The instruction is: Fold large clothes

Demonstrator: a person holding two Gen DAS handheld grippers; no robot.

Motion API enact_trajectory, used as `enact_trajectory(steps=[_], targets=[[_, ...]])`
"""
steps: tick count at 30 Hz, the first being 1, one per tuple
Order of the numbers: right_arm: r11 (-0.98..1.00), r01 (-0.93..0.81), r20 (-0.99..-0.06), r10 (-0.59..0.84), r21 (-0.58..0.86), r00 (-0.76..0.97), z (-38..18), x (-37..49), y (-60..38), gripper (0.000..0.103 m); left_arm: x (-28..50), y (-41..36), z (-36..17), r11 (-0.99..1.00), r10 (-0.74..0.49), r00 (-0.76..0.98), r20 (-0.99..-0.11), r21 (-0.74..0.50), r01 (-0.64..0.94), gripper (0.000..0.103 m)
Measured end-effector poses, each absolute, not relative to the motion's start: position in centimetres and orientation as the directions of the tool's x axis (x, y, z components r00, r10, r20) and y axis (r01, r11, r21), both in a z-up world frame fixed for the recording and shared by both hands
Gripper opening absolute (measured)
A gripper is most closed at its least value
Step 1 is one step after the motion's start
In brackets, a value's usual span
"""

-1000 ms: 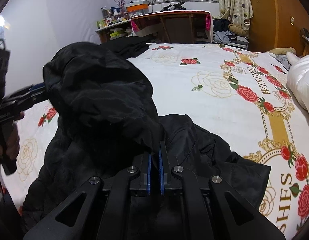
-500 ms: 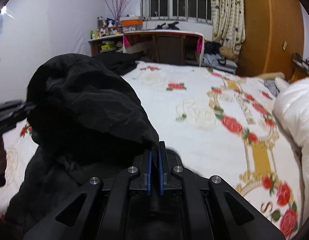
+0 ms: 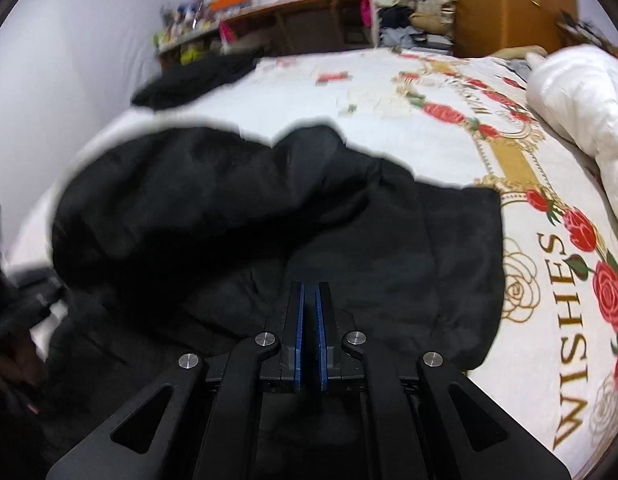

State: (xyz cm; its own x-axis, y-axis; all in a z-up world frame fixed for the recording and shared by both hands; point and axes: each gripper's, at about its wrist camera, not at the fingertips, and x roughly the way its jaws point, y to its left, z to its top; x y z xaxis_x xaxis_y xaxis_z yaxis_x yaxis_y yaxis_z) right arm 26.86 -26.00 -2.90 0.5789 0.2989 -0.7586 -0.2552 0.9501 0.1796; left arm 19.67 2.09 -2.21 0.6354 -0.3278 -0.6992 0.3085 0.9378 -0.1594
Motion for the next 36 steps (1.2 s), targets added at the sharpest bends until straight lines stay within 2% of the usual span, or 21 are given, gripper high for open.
enact_trajectory(steps=[2,4,6,10,16,24,27,30,36], targets=[[0.938,-0.254,-0.697,0.346,0.237,0.628,0.5,27.3,-25.8,0.011,19.5,1.9,-2.0,0.938,-0.325,0.638,-0.699,-0.154,0.310,0.006],[0.914,-0.278,-0.651,0.406,0.296,0.641,2.7,28.3,-24.5,0.031,20.0,1.6,-2.1,0.940,-0.320,0.631,-0.707,-0.151,0.307,0.006],[0.888,-0.317,-0.622,0.459,0.332,0.635,4.0,29.5,-22.2,0.044,20.0,1.5,-2.4,0.941,-0.316,0.627,-0.712,-0.148,0.306,0.006],[0.877,-0.387,-0.679,0.470,0.286,0.563,2.2,31.2,-17.1,0.045,19.8,1.4,-2.1,0.940,-0.311,0.617,-0.723,-0.138,0.312,0.006],[0.930,-0.324,-0.806,0.323,0.173,0.497,-5.8,28.8,-17.3,0.045,16.4,4.8,-0.8,0.939,-0.340,0.634,-0.695,-0.220,0.263,0.008],[0.950,-0.286,-0.794,0.270,0.127,0.545,-9.1,26.0,-18.3,0.043,21.3,5.1,-0.2,0.950,-0.292,0.707,-0.644,-0.279,0.138,0.009],[0.952,-0.284,-0.795,0.261,0.117,0.547,-9.5,26.0,-18.2,0.043,23.4,4.6,-4.2,0.977,-0.197,0.682,-0.705,-0.202,0.073,0.011],[0.953,-0.281,-0.797,0.254,0.111,0.547,-9.8,25.9,-18.1,0.043,23.2,5.9,-9.2,0.967,-0.192,0.630,-0.752,-0.254,-0.008,0.009],[0.956,-0.273,-0.807,0.243,0.106,0.538,-8.9,25.4,-18.2,0.044,22.1,5.7,-8.7,0.973,-0.171,0.618,-0.767,-0.229,-0.015,0.007]])
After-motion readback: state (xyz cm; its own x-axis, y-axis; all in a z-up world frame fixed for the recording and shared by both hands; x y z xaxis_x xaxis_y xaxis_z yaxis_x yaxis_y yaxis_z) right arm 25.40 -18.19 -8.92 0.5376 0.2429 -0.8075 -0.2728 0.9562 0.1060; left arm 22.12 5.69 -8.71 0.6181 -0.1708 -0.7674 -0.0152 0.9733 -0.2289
